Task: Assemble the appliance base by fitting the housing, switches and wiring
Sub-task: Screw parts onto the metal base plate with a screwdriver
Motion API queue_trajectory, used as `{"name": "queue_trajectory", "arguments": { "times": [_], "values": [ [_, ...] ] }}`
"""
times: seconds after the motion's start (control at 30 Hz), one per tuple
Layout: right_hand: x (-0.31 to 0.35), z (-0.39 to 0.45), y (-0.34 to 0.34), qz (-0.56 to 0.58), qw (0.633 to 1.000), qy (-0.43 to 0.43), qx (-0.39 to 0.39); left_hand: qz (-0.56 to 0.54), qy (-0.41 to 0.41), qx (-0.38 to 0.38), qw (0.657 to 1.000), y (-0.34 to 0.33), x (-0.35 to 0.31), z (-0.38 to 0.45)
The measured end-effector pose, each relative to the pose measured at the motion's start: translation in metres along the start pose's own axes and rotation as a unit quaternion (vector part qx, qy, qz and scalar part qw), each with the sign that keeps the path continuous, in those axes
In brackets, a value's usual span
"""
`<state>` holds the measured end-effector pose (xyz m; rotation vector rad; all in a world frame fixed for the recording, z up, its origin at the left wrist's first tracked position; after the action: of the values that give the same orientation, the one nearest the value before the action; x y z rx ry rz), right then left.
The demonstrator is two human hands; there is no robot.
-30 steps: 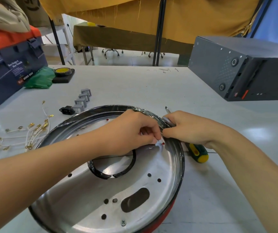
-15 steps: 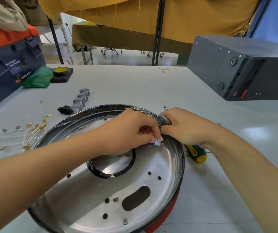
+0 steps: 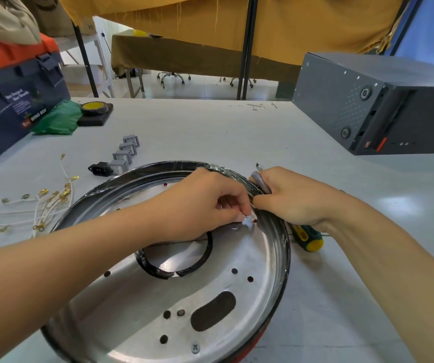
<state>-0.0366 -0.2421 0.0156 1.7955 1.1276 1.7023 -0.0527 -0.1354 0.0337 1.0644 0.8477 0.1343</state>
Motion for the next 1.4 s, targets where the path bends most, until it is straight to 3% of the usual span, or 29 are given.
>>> {"name": "queue_trajectory", "arguments": {
  "times": [0.87, 1.4],
  "values": [
    [-0.0028, 0.0012, -0.0002, 0.009, 1.000, -0.014, 0.011, 0.006, -0.003, 0.009, 1.000, -0.0031, -0.0034, 0.0035],
    [-0.0093, 0.0003, -0.0028, 0.065, 0.998, -0.021, 0.005, -0.069, 0.024, -0.032, 0.997, -0.0088, 0.0020, 0.0029]
  ]
}}
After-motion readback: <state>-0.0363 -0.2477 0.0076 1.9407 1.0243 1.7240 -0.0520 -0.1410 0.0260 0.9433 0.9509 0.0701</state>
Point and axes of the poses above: each hand's wrist, its own z-axis towards the middle knuckle, its own y-axis out of the back of the hand, x = y × z, the point moved 7 cm from there along z, towards the middle knuckle, and after that the axes turned 5 degrees about -y, right-handed, at the moved point
